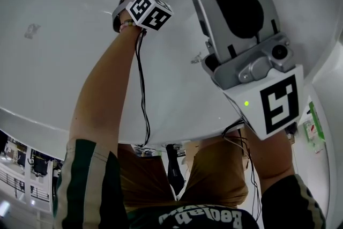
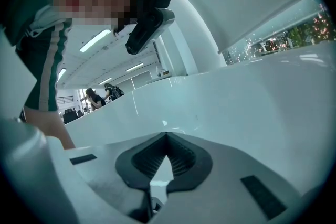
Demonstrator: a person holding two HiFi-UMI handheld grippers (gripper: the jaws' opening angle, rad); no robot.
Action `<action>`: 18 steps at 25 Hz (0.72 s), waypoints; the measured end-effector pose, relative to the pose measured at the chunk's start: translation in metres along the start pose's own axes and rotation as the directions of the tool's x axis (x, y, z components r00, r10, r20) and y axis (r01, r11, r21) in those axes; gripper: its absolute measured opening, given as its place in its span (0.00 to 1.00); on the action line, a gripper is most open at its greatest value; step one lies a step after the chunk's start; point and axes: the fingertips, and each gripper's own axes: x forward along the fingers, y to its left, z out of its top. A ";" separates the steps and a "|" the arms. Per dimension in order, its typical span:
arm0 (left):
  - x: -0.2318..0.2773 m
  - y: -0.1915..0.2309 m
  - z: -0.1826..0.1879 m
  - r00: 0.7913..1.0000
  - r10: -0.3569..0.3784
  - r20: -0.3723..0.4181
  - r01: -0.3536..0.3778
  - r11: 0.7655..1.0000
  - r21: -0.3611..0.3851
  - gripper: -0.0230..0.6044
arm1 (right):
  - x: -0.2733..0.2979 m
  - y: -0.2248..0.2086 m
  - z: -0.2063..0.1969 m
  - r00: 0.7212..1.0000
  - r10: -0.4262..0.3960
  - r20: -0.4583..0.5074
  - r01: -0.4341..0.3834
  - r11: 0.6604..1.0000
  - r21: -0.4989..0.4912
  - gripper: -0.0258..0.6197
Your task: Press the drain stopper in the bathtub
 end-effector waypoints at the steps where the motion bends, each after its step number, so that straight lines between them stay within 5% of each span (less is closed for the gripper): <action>1: 0.000 0.002 -0.001 1.000 0.001 0.002 -0.001 1.000 -0.007 0.04 | 0.000 0.001 -0.001 1.000 0.003 -0.002 -0.003 1.000 -0.001 0.06; 18: -0.045 -0.003 0.016 0.999 -0.020 0.035 0.021 1.000 -0.018 0.04 | -0.018 0.014 -0.002 0.995 0.053 -0.079 -0.053 0.999 0.006 0.06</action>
